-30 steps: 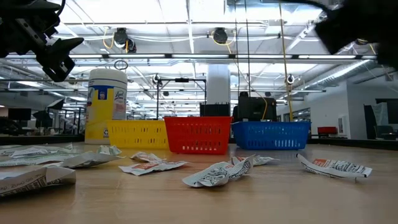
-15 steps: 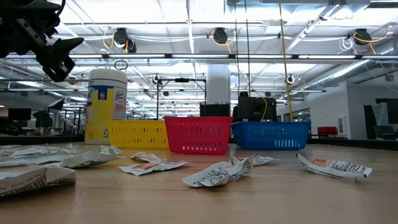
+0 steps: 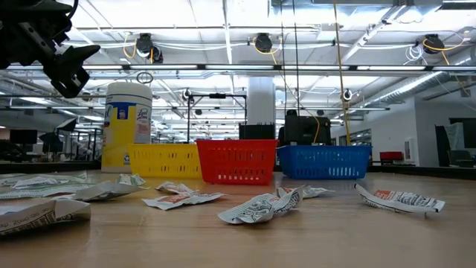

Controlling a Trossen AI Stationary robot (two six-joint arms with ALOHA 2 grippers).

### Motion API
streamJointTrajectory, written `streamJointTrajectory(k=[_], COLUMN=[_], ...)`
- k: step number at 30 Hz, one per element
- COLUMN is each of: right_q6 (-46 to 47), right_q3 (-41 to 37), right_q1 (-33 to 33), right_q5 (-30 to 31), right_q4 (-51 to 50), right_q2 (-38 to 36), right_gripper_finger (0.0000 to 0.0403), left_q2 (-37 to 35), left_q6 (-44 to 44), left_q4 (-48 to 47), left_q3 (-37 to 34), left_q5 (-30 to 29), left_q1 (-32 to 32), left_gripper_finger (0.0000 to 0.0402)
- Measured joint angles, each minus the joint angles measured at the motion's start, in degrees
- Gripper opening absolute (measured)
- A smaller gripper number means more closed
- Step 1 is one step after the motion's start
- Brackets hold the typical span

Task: Pick & Place First Aid Supplies
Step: Put the ointment pack into the red bin

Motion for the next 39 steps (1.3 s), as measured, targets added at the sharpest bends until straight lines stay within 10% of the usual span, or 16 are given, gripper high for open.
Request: streamJointTrajectory(k=[11, 21, 39], right_q6=[0.6, -0.6, -17.9], right_q3=[-4.3, -4.4, 9.7], right_q1=[0.0, 0.0, -9.2], right_q5=[-1.0, -0.2, -3.3], right_q4=[3.1, 2.4, -22.2], right_q2=[2.8, 2.9, -1.7], right_gripper_finger=[0.0158, 0.0009, 0.0001], left_q2=[0.0, 0.0, 0.0], left_q6=[0.0, 0.0, 0.0], left_q4=[0.0, 0.0, 0.0], left_q3=[0.0, 0.0, 0.0], left_q5=[0.0, 0.0, 0.0], left_q1=[0.0, 0.0, 0.0], left_gripper_finger=[0.0257, 0.0257, 0.0257])
